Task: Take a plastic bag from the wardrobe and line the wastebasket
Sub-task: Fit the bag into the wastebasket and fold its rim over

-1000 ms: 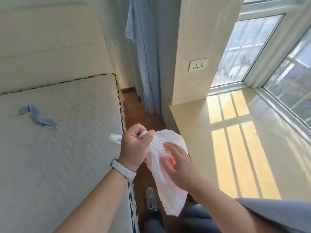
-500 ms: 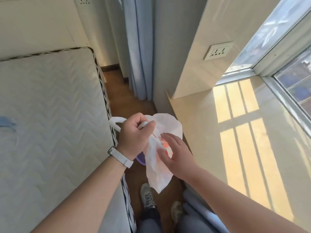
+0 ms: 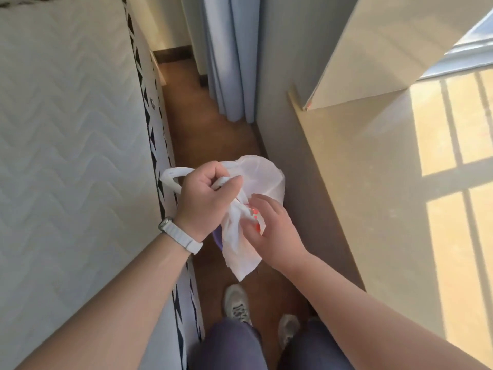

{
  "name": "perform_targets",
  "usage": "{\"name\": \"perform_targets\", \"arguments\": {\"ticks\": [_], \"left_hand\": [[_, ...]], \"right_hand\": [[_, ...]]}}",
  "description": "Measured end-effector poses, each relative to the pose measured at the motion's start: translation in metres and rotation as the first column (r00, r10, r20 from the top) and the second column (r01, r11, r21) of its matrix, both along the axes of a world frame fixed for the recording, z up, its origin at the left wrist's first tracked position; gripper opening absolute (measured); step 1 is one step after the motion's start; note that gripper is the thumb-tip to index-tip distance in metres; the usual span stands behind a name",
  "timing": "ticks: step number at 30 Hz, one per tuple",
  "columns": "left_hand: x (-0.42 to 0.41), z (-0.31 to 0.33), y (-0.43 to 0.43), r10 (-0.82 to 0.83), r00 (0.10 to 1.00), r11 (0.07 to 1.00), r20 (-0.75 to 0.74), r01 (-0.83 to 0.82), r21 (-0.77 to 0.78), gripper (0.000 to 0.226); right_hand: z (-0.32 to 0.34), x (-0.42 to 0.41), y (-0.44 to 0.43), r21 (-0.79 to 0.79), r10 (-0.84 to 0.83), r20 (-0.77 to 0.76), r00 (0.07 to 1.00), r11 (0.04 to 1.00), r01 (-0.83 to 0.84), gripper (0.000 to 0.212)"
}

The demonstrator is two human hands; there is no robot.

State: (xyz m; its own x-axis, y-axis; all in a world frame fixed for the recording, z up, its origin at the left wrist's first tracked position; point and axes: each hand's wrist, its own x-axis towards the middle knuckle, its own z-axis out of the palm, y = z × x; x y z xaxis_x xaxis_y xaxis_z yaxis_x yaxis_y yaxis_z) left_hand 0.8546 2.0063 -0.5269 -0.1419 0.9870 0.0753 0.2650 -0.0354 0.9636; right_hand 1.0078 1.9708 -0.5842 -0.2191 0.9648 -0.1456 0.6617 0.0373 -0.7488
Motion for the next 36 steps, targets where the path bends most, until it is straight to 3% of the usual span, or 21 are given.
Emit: {"name": "perform_targets", "arguments": {"ticks": [6,11,20,24,28,32,36], "left_hand": [[-0.001,-0.119,0.014,0.004,0.999,1.000,0.046,-0.006,0.030,0.031],[-0.002,-0.180,0.029,-0.027,0.998,0.988,0.048,0.019,0.150,0.026],[0.001,-0.193,0.029,-0.013,0.995,0.965,0.095,-0.013,0.263,0.020],[0.006,-0.177,0.019,-0.066,0.996,0.949,0.066,0.042,0.311,0.016],[0.006,-0.183,0.003,-0.137,0.990,0.943,-0.016,0.135,0.305,0.017],[-0.001,-0.216,-0.015,-0.092,0.994,0.971,-0.052,0.101,0.219,0.030],[-0.004,-0.242,-0.034,-0.069,0.992,0.993,-0.106,0.078,0.086,0.029]], "right_hand": [[-0.120,-0.007,0.023,0.039,-0.019,-0.040,0.999,0.999,0.021,0.036],[-0.194,-0.010,0.047,0.095,-0.025,-0.054,0.998,0.995,0.030,0.034],[-0.218,-0.001,0.072,0.405,0.006,-0.141,0.990,0.913,0.052,0.024],[-0.208,0.003,0.069,0.464,-0.044,-0.151,0.988,0.879,0.110,0.023],[-0.216,0.012,0.047,0.449,-0.025,-0.170,0.985,0.888,0.100,0.023],[-0.245,0.018,0.021,0.386,0.035,-0.164,0.986,0.922,0.031,0.015],[-0.269,0.016,-0.004,0.220,0.082,-0.139,0.987,0.974,-0.050,0.010]]}}
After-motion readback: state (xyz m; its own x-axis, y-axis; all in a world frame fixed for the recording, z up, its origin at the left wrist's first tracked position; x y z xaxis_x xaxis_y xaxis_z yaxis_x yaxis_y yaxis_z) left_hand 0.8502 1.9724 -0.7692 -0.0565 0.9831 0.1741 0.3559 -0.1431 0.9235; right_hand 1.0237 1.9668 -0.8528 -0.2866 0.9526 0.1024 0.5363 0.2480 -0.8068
